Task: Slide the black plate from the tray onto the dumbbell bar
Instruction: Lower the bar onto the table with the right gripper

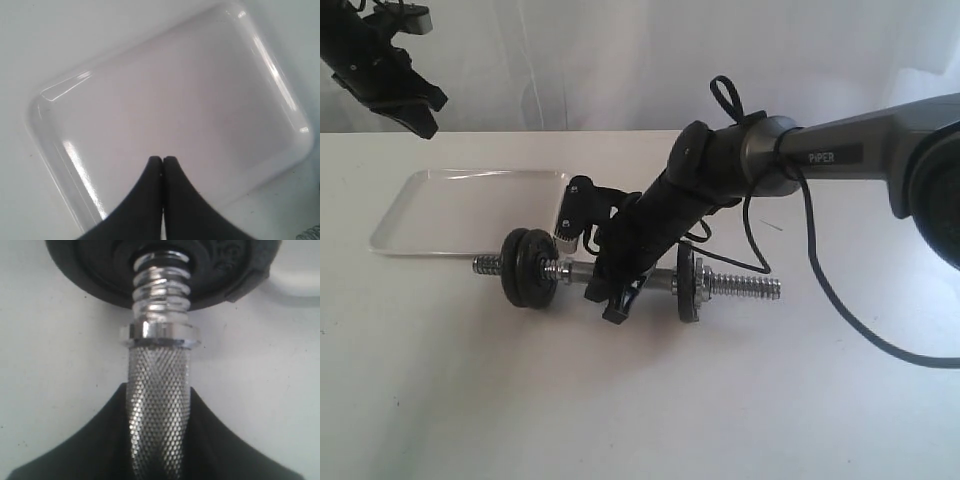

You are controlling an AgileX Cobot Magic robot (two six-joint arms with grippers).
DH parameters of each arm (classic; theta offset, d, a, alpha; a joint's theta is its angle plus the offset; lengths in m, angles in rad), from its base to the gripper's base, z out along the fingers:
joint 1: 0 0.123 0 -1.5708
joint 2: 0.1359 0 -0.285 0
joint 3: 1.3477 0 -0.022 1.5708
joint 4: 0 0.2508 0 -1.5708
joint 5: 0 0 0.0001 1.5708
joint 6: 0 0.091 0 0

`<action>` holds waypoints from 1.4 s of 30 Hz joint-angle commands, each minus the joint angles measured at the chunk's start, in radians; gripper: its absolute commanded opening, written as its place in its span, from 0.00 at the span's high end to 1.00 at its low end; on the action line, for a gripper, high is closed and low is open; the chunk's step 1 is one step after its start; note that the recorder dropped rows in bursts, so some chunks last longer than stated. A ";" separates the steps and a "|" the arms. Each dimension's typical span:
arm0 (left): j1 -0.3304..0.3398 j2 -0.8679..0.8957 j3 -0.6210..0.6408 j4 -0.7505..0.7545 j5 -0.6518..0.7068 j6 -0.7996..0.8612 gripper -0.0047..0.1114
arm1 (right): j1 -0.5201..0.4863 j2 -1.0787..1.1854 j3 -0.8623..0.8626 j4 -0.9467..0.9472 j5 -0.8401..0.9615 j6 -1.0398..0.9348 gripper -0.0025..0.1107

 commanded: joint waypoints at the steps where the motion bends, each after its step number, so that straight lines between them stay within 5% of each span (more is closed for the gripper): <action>1: 0.005 -0.015 -0.003 -0.004 0.089 -0.009 0.96 | 0.015 -0.069 -0.013 0.096 -0.047 -0.083 0.98; 33: 0.005 -0.015 -0.003 -0.015 0.089 -0.016 0.96 | 0.048 -0.009 -0.088 0.135 -0.105 -0.157 0.97; 36: 0.005 -0.015 -0.003 -0.027 0.089 -0.016 0.96 | 0.048 -0.009 -0.088 0.135 -0.105 -0.157 0.89; 42: 0.005 -0.015 -0.003 -0.031 0.089 -0.016 0.96 | 0.048 -0.009 -0.088 0.135 -0.105 -0.127 0.50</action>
